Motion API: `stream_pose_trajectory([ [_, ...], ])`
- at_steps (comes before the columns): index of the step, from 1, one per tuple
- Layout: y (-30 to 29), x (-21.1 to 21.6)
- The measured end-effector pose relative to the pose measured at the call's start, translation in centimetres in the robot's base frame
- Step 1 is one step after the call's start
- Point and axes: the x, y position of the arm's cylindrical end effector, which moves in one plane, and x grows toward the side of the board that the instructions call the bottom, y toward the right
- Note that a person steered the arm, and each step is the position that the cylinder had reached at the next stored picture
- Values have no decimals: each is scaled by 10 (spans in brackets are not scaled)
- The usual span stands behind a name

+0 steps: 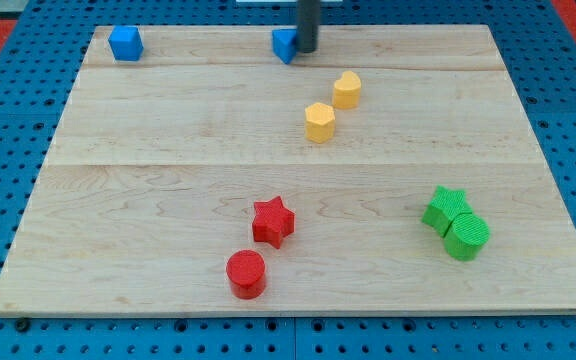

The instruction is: Slide the red star to the center right

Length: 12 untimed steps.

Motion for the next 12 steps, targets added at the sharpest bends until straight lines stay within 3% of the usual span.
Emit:
stream_pose_trajectory([
  [2, -22, 4],
  [5, -61, 103],
  [7, -61, 111],
  [8, -61, 153],
  [9, -82, 168],
  [10, -92, 232],
  [12, -50, 279],
])
